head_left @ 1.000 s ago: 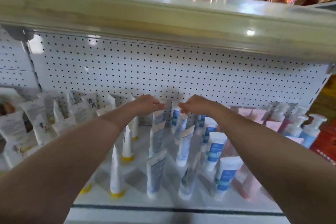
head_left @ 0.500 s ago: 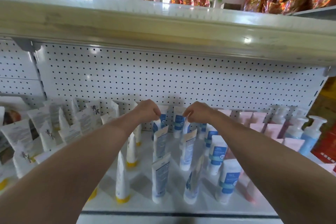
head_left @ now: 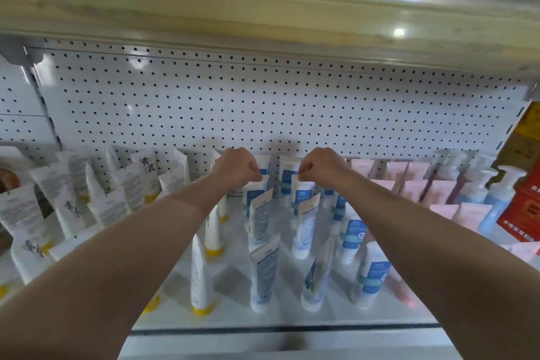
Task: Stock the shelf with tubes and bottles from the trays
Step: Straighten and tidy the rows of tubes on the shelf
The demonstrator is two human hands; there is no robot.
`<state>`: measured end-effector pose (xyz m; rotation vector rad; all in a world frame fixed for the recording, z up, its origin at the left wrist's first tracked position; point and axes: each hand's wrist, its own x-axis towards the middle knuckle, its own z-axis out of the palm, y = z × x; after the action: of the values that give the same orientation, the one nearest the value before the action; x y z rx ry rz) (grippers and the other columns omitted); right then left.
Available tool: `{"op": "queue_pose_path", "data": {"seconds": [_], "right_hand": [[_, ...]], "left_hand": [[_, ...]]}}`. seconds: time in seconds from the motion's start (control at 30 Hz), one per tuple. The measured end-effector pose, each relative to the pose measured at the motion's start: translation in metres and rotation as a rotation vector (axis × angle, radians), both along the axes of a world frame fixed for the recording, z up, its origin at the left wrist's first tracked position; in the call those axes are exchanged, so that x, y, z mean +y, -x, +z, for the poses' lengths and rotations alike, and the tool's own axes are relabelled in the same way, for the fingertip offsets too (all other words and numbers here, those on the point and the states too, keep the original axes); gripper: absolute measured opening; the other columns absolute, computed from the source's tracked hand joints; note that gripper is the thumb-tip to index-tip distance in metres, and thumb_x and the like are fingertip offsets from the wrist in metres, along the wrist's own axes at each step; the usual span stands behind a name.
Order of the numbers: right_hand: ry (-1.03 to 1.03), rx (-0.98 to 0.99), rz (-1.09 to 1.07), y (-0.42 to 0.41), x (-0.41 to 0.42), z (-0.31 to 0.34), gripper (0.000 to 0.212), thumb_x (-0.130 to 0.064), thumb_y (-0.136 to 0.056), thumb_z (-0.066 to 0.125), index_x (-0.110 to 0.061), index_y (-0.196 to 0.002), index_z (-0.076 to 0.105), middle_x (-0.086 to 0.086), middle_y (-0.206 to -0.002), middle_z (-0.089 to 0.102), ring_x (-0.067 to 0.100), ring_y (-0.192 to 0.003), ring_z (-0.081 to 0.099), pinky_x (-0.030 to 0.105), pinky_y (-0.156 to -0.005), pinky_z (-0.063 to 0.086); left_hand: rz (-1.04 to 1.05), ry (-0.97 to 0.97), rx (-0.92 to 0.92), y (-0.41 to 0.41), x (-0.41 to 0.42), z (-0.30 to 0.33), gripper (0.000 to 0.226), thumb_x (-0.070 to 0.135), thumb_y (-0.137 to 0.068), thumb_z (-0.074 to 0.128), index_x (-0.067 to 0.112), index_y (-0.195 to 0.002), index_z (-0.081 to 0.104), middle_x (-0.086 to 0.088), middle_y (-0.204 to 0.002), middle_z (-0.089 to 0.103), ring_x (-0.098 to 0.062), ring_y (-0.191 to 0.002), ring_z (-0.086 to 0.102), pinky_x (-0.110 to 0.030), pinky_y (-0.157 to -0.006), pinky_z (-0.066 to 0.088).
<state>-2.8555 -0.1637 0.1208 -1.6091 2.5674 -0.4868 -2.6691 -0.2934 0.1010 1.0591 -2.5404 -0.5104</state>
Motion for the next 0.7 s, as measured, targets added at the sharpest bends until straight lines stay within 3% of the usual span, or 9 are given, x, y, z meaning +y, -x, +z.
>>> {"op": "queue_pose_path", "data": {"seconds": [0.2,0.4,0.5,0.7], "right_hand": [[0.028,-0.006,0.008,-0.001,-0.001,-0.002,0.004,-0.027,-0.081,0.081,-0.029,-0.084,0.079,-0.009,-0.089,0.075,0.01,-0.082,0.069,0.025,-0.074,0.053],[0.026,0.01,0.037,-0.002,-0.006,-0.001,0.005,-0.027,-0.083,0.08,-0.028,-0.088,0.08,-0.01,-0.09,0.074,0.009,-0.086,0.067,0.026,-0.071,0.05],[0.02,0.031,0.07,-0.005,-0.005,0.001,0.01,-0.024,-0.085,0.078,-0.024,-0.094,0.081,-0.008,-0.093,0.075,0.009,-0.085,0.064,0.031,-0.079,0.056],[0.006,0.071,0.054,-0.011,-0.01,0.0,0.011,-0.027,-0.088,0.075,-0.025,-0.097,0.079,-0.005,-0.099,0.073,0.012,-0.074,0.059,0.026,-0.07,0.049]], "left_hand": [[-0.023,-0.01,0.044,0.0,0.003,-0.001,0.009,0.028,-0.079,0.083,0.022,-0.079,0.076,0.014,-0.072,0.065,-0.005,-0.074,0.06,-0.027,-0.073,0.051],[-0.017,0.007,0.044,0.002,0.004,-0.001,0.009,0.027,-0.079,0.083,0.025,-0.074,0.076,0.012,-0.078,0.07,-0.009,-0.08,0.066,-0.03,-0.078,0.056],[-0.006,-0.017,0.053,0.003,0.0,-0.002,0.011,0.029,-0.078,0.083,0.029,-0.071,0.074,0.008,-0.083,0.073,-0.009,-0.081,0.066,-0.034,-0.081,0.057],[-0.012,-0.008,0.052,0.006,0.0,-0.002,0.006,0.028,-0.078,0.083,0.024,-0.078,0.078,0.006,-0.086,0.075,-0.011,-0.083,0.068,-0.036,-0.083,0.058]]}}
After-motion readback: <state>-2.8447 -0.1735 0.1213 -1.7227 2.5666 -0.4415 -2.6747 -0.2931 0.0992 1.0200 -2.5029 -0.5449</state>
